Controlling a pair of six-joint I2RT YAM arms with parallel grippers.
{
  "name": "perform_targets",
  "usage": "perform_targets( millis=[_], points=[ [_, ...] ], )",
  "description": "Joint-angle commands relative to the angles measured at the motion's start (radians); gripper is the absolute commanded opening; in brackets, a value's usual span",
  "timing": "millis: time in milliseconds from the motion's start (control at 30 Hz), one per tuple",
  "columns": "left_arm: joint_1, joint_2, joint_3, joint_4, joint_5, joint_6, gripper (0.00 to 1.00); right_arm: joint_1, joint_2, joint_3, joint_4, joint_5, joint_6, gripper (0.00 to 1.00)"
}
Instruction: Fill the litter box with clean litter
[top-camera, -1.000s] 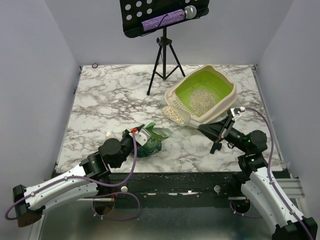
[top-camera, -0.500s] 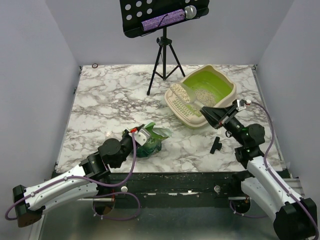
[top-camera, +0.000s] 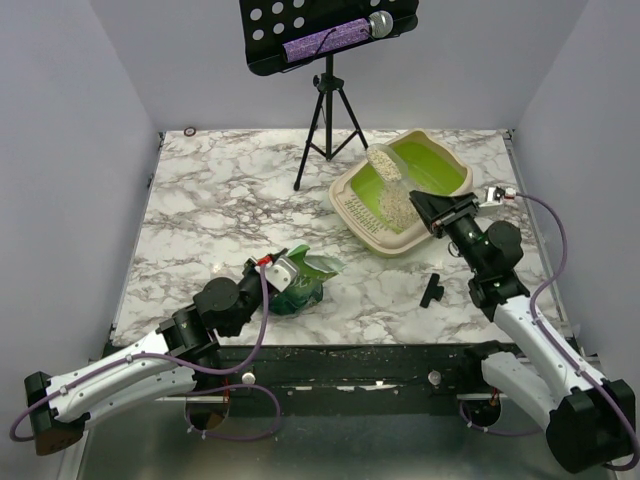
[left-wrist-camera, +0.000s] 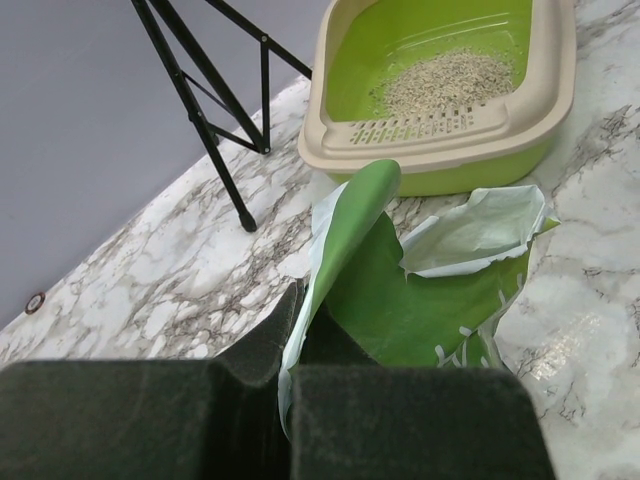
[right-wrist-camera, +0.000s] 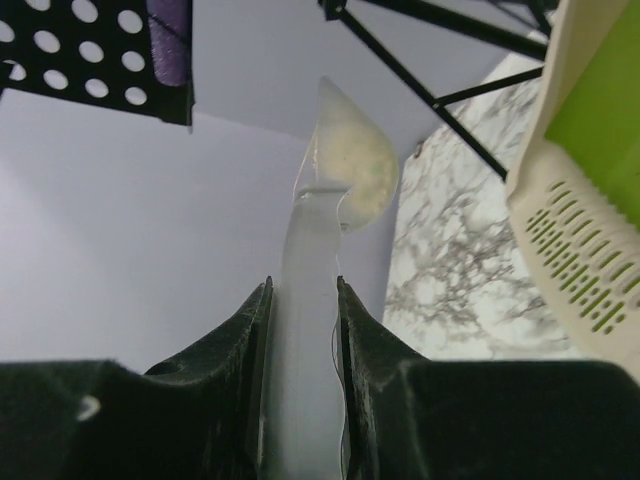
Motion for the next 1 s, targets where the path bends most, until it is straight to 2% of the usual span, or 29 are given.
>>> perform_targets(
  millis=[0,100,233,567,800,967],
  points=[
    [-0.004,-0.01,0.024,0.028,-0.011,-0.016,0.0,-0.002,0.015,0.121,-0.28,0.173,-0.207,0.01],
    [-0.004,-0.009,0.025,0.028,-0.011,-0.017,0.0,-0.002,0.043,0.189,-0.413,0.274,-0.3,0.01],
    [-0.004,-0.005,0.025,0.026,-0.008,-0.019,0.0,-0.002,0.098,0.241,-0.518,0.336,-0.378,0.01],
    [-0.004,-0.009,0.03,0.017,-0.022,-0.02,0.0,-0.002,0.317,0.463,-0.771,0.374,-0.612,0.01],
    [-0.004,-0.002,0.034,0.014,-0.014,-0.025,0.0,-0.002,0.477,0.724,-1.0,0.331,-0.802,0.0],
    [-0.004,-0.004,0.034,0.014,-0.015,-0.025,0.0,-0.002,0.541,0.894,-1.158,0.362,-0.921,0.01]
  ],
)
